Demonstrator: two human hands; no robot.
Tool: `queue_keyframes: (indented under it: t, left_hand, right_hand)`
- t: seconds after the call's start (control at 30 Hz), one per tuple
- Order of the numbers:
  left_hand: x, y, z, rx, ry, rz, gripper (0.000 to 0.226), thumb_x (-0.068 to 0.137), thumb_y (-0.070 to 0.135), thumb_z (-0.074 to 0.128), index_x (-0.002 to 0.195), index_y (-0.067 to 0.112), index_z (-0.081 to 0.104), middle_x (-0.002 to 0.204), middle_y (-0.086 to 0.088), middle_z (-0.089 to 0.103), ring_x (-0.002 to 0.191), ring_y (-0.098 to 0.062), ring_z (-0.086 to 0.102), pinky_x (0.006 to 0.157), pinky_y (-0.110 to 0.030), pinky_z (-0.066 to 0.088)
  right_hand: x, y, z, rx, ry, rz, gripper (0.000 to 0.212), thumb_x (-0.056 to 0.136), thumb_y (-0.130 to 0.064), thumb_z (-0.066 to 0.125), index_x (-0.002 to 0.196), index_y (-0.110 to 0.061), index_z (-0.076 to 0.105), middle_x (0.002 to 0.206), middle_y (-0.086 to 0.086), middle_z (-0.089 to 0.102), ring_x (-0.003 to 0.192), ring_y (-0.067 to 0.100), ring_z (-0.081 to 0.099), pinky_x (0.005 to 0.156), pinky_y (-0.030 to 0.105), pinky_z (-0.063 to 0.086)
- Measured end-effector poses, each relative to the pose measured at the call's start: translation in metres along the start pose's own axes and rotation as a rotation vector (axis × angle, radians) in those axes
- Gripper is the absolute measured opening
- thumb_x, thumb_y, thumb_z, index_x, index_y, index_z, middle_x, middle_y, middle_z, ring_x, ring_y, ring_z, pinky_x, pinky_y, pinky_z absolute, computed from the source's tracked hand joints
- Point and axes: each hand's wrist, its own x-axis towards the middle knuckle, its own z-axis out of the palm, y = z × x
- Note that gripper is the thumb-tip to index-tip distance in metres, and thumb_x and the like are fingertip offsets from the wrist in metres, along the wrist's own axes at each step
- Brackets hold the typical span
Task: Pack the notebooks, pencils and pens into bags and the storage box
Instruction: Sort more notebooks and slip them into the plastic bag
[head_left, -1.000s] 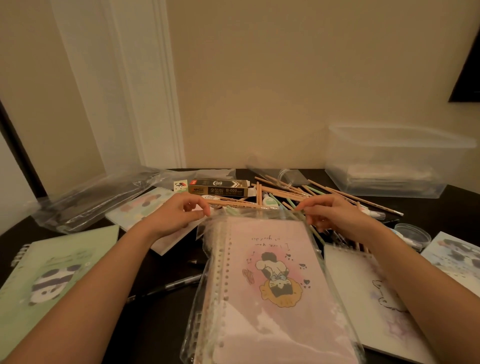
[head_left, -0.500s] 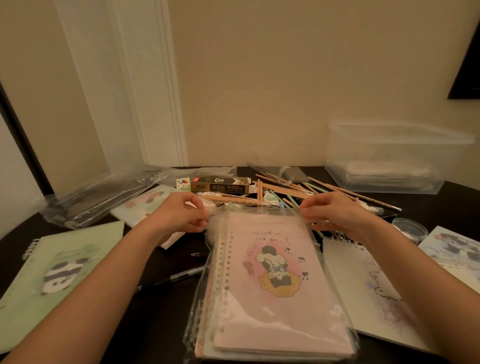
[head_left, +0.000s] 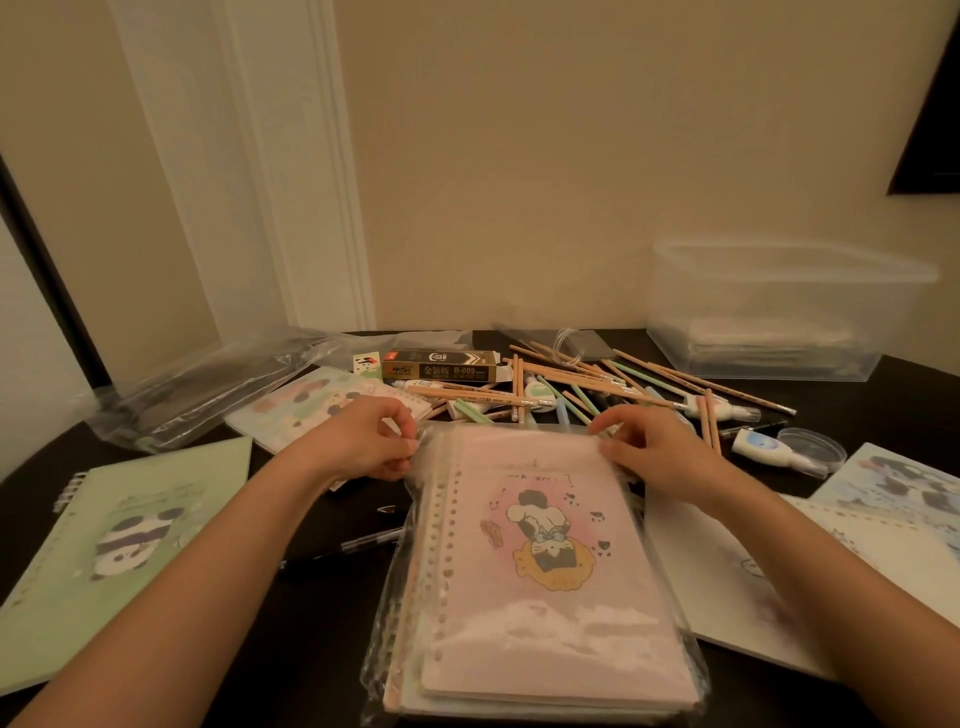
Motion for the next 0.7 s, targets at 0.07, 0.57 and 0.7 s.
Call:
queue_keyframes:
  t: [0.07,0.57,0.7]
  left_hand:
    - [0.0,-0.002,0.004,0.146,0.042,0.045,0.01,0.09,0.003,0.056,0.082,0.009,0.056,0.075,-0.01,0.062,0.065,-0.016,0.06,0.068,-0.028,0.056]
    - [-0.016,0.029,0.055,0.924,0.142,-0.038,0.09,0.08,0.08,0.02,0.127,0.01,0.052,0.115,-0.008,0.059,0.103,-0.023,0.055,0.081,-0.032,0.045]
    - [-0.016,0.027,0.056,1.036,0.065,-0.129,0.094,0.08,0.08,0.012,0.139,0.012,0.041,0.138,-0.009,0.049,0.124,-0.028,0.046,0.093,-0.037,0.039]
  right_hand:
    - [-0.003,0.001,0.006,-0.1,0.052,-0.042,0.021,0.095,-0.018,0.053,0.114,-0.025,0.058,0.092,0.0,0.061,0.08,0.009,0.055,0.066,0.015,0.042]
    - [-0.011,0.004,0.015,-0.5,0.138,-0.151,0.029,0.102,-0.03,0.035,0.128,-0.028,0.047,0.123,0.0,0.055,0.118,0.016,0.046,0.098,0.031,0.035]
    - [-0.014,0.004,0.011,-0.554,0.139,-0.148,0.032,0.1,-0.036,0.036,0.13,-0.033,0.045,0.122,-0.002,0.047,0.114,0.014,0.039,0.09,0.026,0.032]
